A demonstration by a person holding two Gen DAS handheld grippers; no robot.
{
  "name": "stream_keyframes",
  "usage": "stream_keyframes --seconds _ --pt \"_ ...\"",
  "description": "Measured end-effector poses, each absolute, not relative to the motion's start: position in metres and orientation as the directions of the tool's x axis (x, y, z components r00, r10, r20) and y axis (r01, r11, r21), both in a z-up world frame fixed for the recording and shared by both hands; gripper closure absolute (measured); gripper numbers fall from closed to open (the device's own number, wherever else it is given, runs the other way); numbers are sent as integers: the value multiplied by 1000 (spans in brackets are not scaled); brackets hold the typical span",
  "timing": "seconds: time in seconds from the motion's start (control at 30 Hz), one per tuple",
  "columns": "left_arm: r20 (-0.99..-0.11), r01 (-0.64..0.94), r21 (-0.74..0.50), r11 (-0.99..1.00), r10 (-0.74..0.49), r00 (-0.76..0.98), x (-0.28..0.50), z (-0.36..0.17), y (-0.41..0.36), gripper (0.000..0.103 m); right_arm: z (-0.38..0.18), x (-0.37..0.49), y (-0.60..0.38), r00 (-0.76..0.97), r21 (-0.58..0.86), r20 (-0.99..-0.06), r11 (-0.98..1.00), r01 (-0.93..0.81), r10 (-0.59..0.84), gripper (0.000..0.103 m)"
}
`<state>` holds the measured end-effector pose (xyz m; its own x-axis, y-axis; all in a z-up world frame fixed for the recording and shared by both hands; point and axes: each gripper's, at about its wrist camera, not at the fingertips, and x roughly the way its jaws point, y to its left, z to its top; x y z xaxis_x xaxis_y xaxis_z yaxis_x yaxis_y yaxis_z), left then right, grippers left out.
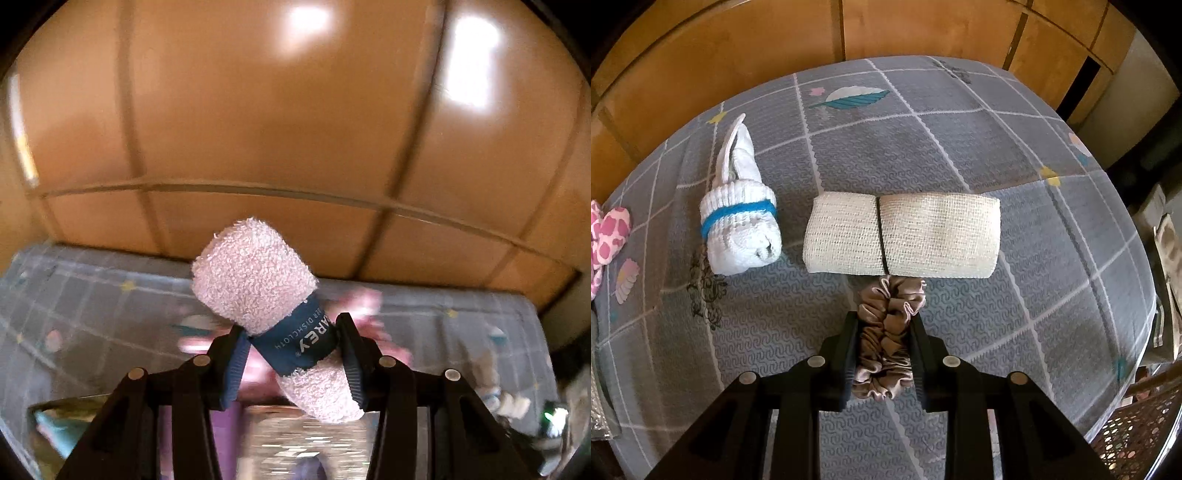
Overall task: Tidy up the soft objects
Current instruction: 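Carry the pink towel roll into the gold tray and release while the right tool holds the scrunchie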
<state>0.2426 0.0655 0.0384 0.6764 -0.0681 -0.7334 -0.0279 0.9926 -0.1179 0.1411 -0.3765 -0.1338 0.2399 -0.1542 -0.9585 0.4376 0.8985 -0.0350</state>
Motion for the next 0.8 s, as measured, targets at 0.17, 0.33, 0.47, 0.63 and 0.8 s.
stream_keyframes --seconds 0.17,0.33,0.47,0.63,0.8 --pt "-737 -178 -120 977 32 675 223 32 147 57 -134 142 -373 241 -47 -957 904 425 -163 77" --pt "-734 -252 -122 960 83 674 180 24 209 57 -133 141 -369 242 -67 -954 911 407 -178 78" --pt "-742 -268 -139 953 79 666 133 8 244 56 -133 141 -365 243 -79 -952 915 396 -188 79" --pt "-756 -291 -171 941 64 651 82 -21 260 56 -134 141 -358 242 -114 -946 921 373 -215 79" --pt "-789 -358 -198 913 69 610 32 -51 281 56 -136 141 -352 239 -140 -942 923 360 -236 80"
